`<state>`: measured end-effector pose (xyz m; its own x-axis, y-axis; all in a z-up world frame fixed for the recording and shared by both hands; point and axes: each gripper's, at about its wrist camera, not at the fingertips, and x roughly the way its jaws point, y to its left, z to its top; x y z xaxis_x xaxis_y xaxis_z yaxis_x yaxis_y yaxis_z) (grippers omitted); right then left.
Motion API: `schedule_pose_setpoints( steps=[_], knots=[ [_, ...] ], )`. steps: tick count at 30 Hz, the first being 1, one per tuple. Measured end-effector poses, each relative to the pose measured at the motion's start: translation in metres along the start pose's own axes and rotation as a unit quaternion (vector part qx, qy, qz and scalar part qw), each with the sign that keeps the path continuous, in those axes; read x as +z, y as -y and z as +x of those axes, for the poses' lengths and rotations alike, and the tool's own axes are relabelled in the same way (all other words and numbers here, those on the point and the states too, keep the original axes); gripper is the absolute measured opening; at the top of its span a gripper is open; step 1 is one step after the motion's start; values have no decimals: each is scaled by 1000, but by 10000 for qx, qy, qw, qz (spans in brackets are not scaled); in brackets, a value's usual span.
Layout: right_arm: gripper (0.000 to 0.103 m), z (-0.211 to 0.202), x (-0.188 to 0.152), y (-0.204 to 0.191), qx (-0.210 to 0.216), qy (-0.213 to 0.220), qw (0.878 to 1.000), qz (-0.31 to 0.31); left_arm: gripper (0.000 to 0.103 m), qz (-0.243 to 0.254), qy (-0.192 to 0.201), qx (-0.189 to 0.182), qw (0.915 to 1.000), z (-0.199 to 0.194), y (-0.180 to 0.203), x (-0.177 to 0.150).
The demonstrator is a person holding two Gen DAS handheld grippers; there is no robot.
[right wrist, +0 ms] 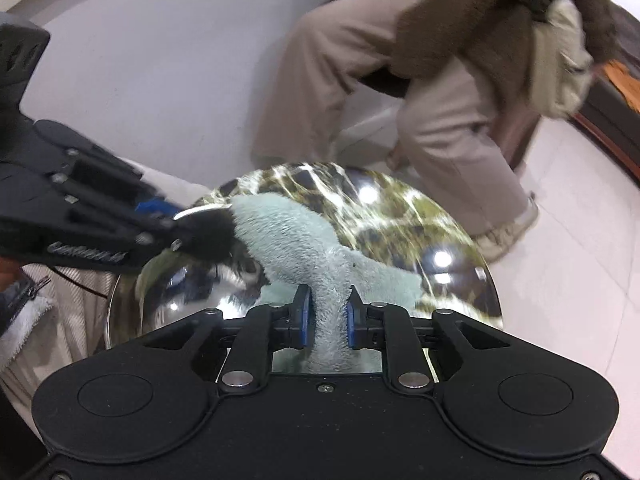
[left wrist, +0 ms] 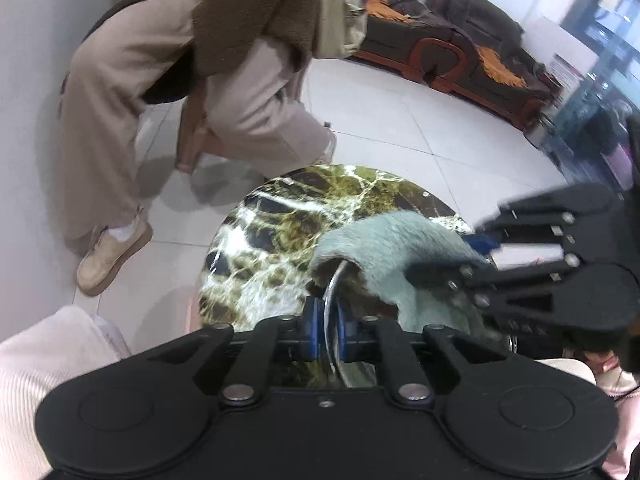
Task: Clean bowl
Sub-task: 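Hold the bowl rim with the left gripper while the right gripper wipes the towel around the inner wall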
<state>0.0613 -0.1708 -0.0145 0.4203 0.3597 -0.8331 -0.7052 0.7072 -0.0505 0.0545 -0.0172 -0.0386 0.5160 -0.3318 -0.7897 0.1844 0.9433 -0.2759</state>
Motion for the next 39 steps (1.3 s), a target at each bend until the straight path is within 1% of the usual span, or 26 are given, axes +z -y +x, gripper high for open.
schedule_pose_setpoints(
  steps=[3, 5, 6, 7, 11, 14, 16, 17, 18, 19, 21, 23, 26, 28, 29, 32, 35, 37, 39],
  knots=[
    [22, 1, 9, -9, -87, -42, 9987, -506, 11, -218, -112, 98, 9997, 8, -1, -3],
    [23, -5, 9, -14, -173, -8, 9971, -738, 12, -134, -46, 157, 9998, 7, 3, -5],
    [26, -9, 9, -16, -198, -1, 9962, -847, 12, -102, -32, 170, 9998, 6, 3, -5],
    [30, -20, 7, -21, -254, 105, 9941, -1047, 12, -70, -18, 183, 9998, 6, 4, -5],
    [30, -25, 12, -25, -75, 171, 9928, -1180, 12, -7, 10, 228, 9997, 6, 6, -5],
    [28, -14, 20, -22, -57, 158, 9936, -1114, 12, 4, 65, 301, 9995, 5, 9, -7],
    [20, -11, 14, -13, -43, 131, 9967, -805, 12, -12, 93, 321, 9994, 6, 10, -8],
    [18, -9, 11, -9, -35, 117, 9978, -645, 12, -25, 96, 322, 9994, 7, 10, -8],
    [16, -8, 9, -4, -27, 103, 9988, -484, 12, -36, 98, 323, 9994, 7, 10, -8],
    [14, -13, -1, 2, -63, 98, 9997, -211, 12, -54, 95, 319, 9994, 7, 10, -8],
    [13, -20, -18, 5, -107, 24, 9999, 94, 12, -98, 82, 301, 9995, 8, 10, -7],
    [14, -24, -25, 1, -128, -4, 9999, 80, 12, -32, 50, 270, 9996, 8, 11, -6],
    [14, -26, -20, -6, -337, -29, 9992, -195, 12, 144, -4, 284, 9995, 9, 14, -4],
    [14, -21, -2, -9, -393, 120, 9982, -445, 13, 223, -28, 305, 9993, 9, 16, -4],
    [14, -19, 5, -9, -341, 194, 9981, -484, 13, 259, -34, 319, 9992, 9, 16, -3],
    [17, -11, 16, -10, -209, 214, 9982, -524, 14, 290, -41, 341, 9990, 10, 17, -3],
    [17, -10, 9, -5, -211, 133, 9991, -335, 14, 222, -23, 322, 9992, 11, 14, -3],
    [15, -12, -9, -2, -269, -108, 9994, -179, 14, 206, -12, 285, 9994, 12, 12, -3],
    [15, -18, -16, -1, -261, -161, 9995, -98, 14, 265, -25, 260, 9993, 12, 11, -2]
  ],
)
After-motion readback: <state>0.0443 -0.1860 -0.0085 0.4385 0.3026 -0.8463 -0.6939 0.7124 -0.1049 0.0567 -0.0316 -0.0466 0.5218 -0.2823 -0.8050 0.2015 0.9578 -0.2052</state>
